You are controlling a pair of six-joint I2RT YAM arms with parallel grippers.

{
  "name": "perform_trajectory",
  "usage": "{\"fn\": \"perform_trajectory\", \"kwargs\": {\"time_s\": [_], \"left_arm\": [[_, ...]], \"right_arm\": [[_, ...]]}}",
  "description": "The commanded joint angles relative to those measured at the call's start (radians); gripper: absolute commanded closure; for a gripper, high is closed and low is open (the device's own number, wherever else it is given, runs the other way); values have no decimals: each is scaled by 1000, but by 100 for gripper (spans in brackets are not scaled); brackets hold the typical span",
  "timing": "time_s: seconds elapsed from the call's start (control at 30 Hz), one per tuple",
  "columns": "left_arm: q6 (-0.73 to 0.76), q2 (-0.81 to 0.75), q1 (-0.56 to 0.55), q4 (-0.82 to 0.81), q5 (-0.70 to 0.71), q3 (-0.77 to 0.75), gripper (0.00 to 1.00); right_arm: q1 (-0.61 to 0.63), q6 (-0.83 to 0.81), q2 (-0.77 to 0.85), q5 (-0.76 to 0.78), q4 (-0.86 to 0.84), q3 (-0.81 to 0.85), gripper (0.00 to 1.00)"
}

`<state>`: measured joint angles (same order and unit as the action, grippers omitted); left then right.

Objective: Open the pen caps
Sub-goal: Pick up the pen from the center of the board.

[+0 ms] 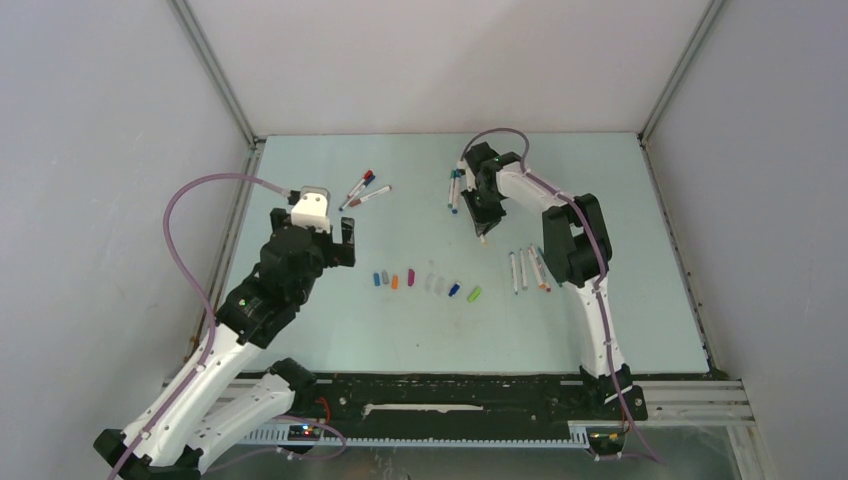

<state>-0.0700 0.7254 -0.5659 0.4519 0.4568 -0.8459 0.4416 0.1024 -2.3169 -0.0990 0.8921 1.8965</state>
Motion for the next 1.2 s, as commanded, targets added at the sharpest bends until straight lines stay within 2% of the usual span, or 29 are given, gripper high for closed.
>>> {"fn": "perform_trajectory", "kwargs": {"time_s": [0.0,0.1,0.3,0.43,0.6,0.73,0.83,0.93,1.03,1.17], "left_arm": [[7,-11,9,-14,-14,8,0],[7,-13,10,-14,-22,8,0],[10,-29,11,-25,-101,14,0],[-14,-47,15,-50,-179,22,0],[-172,-57,14,-152,-383,27,0],[-400,-68,14,-386,-538,112,0],[-607,-67,11,-702,-596,246,0],[-761,-35,-18,-984,-590,355,0],[-777,24,-93,-1128,-526,374,0],[-727,140,-179,-1204,-468,319,0]], "right_arm": [[0,-33,-67,35,39,62,84],[2,-57,-73,31,54,61,99],[10,-143,4,34,43,-6,100],[10,-228,133,-46,19,-79,100],[19,-301,370,-122,-60,-256,100],[-9,-366,661,-339,-155,-494,100],[-74,-403,850,-566,-210,-640,100],[-192,-413,958,-826,-236,-718,100],[-284,-408,980,-1050,-226,-732,100],[-306,-407,964,-1162,-214,-732,100]]}}
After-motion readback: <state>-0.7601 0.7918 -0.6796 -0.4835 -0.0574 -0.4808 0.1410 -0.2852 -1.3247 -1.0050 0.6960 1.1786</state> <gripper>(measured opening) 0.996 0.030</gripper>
